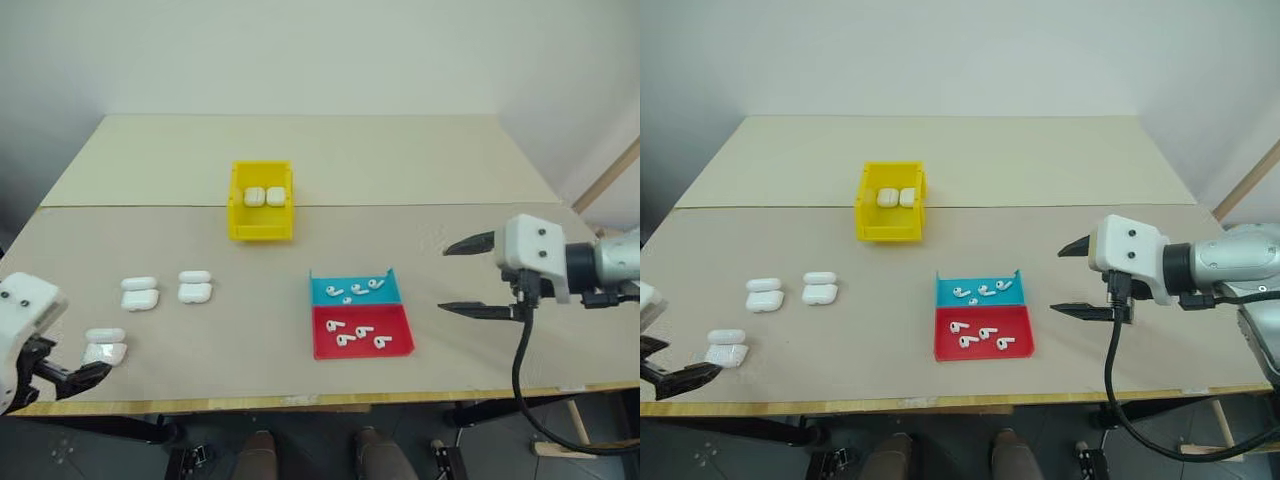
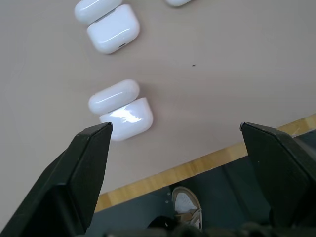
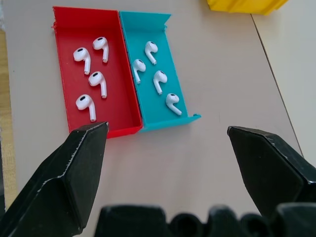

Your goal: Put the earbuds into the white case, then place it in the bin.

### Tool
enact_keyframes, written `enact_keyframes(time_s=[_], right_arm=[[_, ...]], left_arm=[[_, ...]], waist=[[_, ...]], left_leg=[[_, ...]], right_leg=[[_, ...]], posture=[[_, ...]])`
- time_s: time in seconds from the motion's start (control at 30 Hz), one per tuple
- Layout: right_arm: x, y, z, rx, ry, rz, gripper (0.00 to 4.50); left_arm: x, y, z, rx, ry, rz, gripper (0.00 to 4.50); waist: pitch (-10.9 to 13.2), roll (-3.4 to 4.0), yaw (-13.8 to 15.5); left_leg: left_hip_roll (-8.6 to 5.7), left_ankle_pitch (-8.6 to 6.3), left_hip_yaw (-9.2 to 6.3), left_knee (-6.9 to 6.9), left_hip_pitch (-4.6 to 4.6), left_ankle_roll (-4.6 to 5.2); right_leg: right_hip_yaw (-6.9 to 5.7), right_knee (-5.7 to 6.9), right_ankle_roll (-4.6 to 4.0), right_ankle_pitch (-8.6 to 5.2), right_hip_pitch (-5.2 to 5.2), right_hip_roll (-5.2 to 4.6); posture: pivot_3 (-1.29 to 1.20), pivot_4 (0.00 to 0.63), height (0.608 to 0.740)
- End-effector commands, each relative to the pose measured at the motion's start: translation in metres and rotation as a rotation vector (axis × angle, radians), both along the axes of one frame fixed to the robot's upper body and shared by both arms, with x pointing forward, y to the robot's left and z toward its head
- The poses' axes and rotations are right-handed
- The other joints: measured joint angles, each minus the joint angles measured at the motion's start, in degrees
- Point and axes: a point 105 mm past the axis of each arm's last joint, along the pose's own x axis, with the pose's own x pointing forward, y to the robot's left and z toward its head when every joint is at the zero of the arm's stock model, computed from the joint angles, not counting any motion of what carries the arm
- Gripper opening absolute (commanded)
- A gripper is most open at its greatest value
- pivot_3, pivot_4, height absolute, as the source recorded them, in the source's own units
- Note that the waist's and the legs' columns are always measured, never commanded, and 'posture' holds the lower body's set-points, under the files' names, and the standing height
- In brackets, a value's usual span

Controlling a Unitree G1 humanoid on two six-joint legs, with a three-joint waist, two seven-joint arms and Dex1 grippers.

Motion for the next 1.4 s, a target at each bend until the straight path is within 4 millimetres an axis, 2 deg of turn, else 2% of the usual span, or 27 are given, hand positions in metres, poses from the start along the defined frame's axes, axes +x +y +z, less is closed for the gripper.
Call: enact_keyframes(time_s=[0.03,0.17,0.3,0.47,0.73,1.13,1.4], right_arm=[[-0.004,0.007,0.008,0.005,-0.028,0.017,4.48],[-0.006,0.008,0.0,-0.003,-0.014,0.009,4.48],[-0.008,0.009,-0.005,-0.001,-0.004,-0.006,4.48],[-0.012,0.007,-0.006,0.004,0.014,-0.031,4.48],[-0.021,0.005,-0.012,0.008,0.038,-0.064,4.48],[-0.025,0.001,-0.011,0.011,0.044,-0.096,4.48],[-0.028,0.004,-0.007,0.01,0.052,-0.087,4.48]], left_arm=[[-0.002,0.014,0.007,-0.013,-0.013,0.09,4.5],[0.001,0.028,0.009,-0.044,-0.002,0.179,4.5],[0.013,0.036,0.008,-0.12,0.012,0.231,4.5],[0.019,0.031,-0.001,-0.111,0.113,0.209,4.5],[0.028,0.035,-0.014,-0.066,0.223,0.228,4.5],[0.051,0.034,-0.039,-0.082,0.227,0.228,4.5],[0.061,0.032,-0.046,-0.069,0.245,0.215,4.5]], waist=[[0.0,-0.01,0.1],[0.0,-0.01,0.6],[0.0,-0.01,0.7],[0.0,-0.02,0.4],[0.0,-0.02,0.3],[0.0,-0.04,0.6],[0.0,-0.05,0.5]], left_leg=[[0.0,0.0,0.0,0.0,-0.05,0.0],[-0.02,0.01,0.0,0.0,-0.34,-0.02],[-0.04,0.01,0.0,0.0,-0.39,-0.02],[-0.04,0.01,0.01,0.0,-0.44,-0.02],[-0.05,0.01,0.01,-0.02,-0.47,-0.03],[-0.07,0.02,-0.01,-0.01,-0.49,-0.04],[-0.08,0.02,-0.03,-0.01,-0.5,-0.04]], right_leg=[[-0.01,0.01,-0.03,-0.01,-0.06,0.0],[-0.02,0.04,-0.07,0.02,-0.33,-0.01],[-0.02,0.04,-0.08,0.02,-0.36,-0.02],[-0.02,0.04,-0.08,0.03,-0.41,-0.02],[-0.03,0.06,-0.09,0.03,-0.45,0.0],[-0.05,0.07,-0.07,0.03,-0.43,0.01],[-0.04,0.08,-0.06,0.04,-0.43,0.01]], posture=[[0.0,0.15,0.74],[0.0,0.15,0.74],[0.0,0.15,0.74],[0.0,0.15,0.74],[0.0,0.15,0.74],[0.0,0.15,0.74],[0.0,0.15,0.74]])
